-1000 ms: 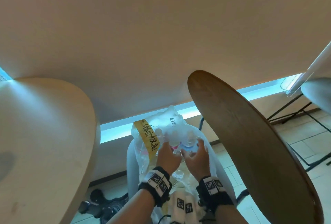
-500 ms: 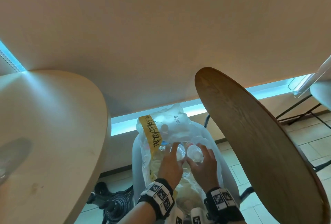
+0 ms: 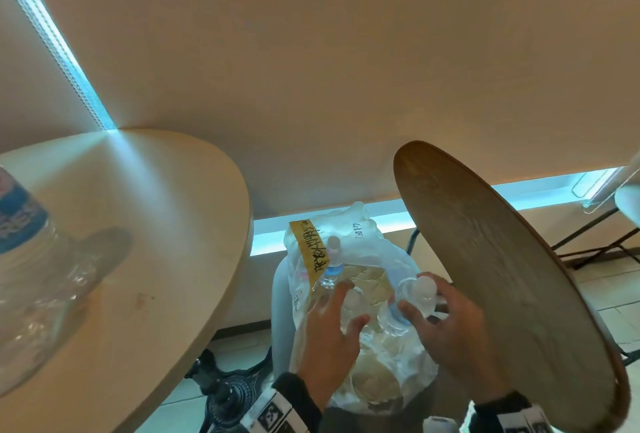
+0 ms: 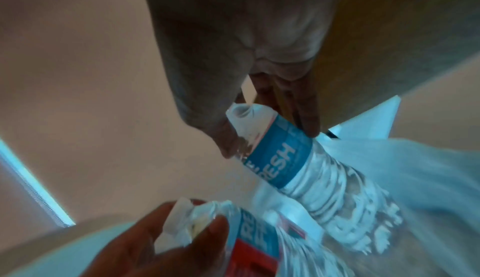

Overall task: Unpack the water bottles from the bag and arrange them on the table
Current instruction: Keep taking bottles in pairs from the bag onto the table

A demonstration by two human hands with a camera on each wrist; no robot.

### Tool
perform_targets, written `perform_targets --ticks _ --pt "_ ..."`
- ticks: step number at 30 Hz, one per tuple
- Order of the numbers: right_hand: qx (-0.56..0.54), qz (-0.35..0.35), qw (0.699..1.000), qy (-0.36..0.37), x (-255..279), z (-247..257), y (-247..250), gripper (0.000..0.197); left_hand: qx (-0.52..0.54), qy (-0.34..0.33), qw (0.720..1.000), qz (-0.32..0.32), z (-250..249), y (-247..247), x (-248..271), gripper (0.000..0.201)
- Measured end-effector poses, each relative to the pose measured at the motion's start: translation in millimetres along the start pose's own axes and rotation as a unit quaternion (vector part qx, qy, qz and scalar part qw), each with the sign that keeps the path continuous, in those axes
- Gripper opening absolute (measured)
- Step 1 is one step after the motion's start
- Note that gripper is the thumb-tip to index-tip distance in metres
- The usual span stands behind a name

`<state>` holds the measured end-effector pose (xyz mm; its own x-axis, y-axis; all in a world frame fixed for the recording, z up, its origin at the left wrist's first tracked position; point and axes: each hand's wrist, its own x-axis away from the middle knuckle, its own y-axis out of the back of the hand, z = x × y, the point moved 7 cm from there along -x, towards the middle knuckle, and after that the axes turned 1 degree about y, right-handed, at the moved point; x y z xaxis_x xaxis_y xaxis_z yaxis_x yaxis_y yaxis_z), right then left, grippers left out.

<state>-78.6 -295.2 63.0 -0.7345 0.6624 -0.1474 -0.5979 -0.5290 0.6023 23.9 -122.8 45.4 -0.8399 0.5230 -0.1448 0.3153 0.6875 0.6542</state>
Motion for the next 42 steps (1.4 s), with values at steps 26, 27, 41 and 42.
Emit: perform_targets --ticks 26,27,41,42 --pt "-0.116 0.178 0.899 0.383 -17 360 -1 0.034 -0.083 0.015 0.948 -0.307 -129 327 117 0.046" --pt "-0.113 0.187 0.895 0.388 -17 366 -12 0.031 -0.087 0.025 0.946 -0.310 -127 330 117 0.044" --pt "-0.124 0.234 0.871 0.414 -17 400 -83 0.030 -0.162 0.107 0.906 -0.377 -101 347 95 0.055" --pt "-0.128 0.232 0.871 0.413 -17 400 -84 0.032 -0.174 0.114 0.903 -0.376 -101 348 94 0.056"
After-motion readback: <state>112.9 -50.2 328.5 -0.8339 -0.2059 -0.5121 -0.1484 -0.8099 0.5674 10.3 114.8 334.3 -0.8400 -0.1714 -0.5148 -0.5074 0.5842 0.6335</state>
